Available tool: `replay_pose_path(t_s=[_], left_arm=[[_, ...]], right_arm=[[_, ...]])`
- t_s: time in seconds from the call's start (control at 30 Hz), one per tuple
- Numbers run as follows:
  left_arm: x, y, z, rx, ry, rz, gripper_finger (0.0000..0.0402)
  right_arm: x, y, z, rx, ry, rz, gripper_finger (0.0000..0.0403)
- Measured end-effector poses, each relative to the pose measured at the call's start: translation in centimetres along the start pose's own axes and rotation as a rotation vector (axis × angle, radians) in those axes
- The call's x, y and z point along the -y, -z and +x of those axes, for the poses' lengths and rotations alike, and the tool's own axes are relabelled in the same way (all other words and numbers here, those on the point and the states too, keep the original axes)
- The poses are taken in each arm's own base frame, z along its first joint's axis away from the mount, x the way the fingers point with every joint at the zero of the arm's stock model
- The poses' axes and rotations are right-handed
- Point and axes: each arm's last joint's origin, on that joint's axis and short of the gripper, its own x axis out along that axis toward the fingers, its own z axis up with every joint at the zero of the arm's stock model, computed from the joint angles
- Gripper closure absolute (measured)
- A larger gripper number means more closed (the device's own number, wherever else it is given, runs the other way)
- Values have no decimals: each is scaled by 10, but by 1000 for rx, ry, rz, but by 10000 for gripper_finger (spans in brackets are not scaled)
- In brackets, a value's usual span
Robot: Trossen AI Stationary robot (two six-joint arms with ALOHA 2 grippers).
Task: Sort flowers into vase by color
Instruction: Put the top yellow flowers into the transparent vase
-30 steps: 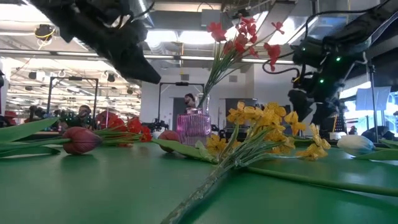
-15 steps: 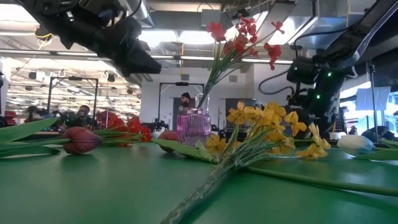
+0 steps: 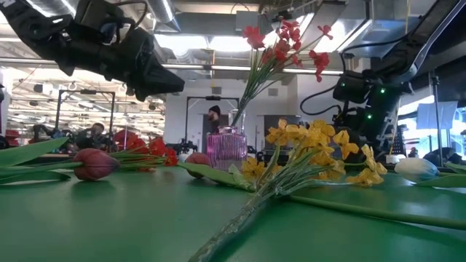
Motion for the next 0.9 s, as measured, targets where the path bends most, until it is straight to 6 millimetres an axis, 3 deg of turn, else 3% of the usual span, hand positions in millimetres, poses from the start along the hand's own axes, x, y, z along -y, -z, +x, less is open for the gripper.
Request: replay_pose_path(t_s=[0.33,0.5,0.63,0.9], left_arm=[[0,0,0,0,0,-49,299],[0,-1,0,7,1,-56,299],[0,-1,0,15,2,-63,299],[0,-4,0,43,-5,-71,299]], right_arm=[[-2,-9,-2,108,-41,26,384],[-3,-21,-17,252,-63,40,375],[-4,-33,-34,416,-97,35,392],[-12,-67,-70,876,-296,-28,394]])
